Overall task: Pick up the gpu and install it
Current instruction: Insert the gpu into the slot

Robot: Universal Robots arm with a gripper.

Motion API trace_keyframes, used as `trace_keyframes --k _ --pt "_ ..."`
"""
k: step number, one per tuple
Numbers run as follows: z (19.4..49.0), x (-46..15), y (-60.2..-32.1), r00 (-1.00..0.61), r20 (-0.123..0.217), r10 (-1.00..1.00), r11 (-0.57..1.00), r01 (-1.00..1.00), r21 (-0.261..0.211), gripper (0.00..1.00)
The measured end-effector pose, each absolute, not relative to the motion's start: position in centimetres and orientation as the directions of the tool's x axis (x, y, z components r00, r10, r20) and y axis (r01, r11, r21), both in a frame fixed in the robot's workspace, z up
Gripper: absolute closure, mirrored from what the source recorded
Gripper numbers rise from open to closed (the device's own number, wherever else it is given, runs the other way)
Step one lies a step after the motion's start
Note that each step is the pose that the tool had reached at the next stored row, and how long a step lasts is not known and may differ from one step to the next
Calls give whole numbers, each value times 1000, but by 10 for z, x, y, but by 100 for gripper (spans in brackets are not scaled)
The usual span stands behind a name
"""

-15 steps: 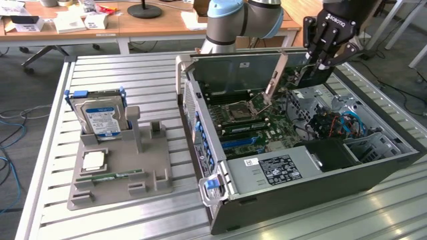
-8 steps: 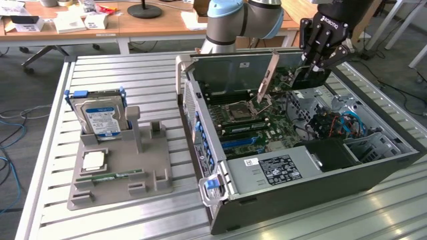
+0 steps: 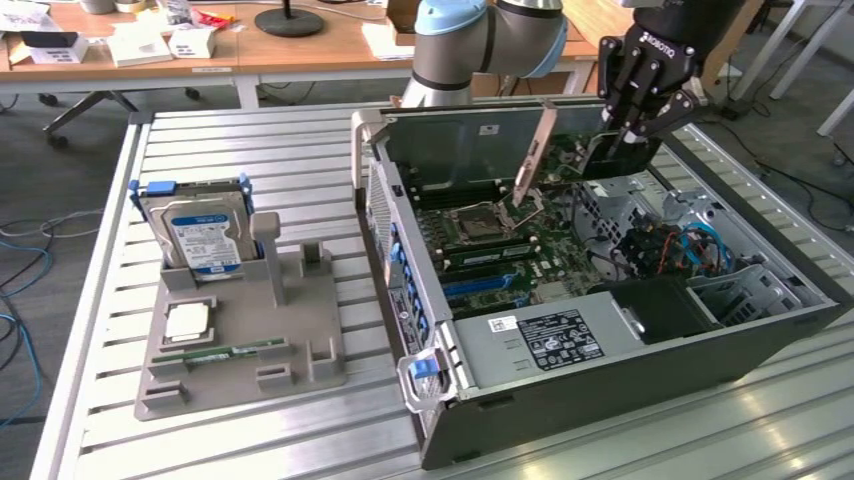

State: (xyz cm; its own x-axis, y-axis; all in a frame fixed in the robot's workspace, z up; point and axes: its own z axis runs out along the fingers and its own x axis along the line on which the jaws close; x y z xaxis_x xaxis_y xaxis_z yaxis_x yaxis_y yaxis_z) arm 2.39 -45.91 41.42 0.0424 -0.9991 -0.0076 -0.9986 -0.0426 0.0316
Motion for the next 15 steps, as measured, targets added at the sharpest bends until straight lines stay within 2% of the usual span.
trace_keyframes --k 15 --pt "414 18 -459 42 -8 -999 -43 -999 32 74"
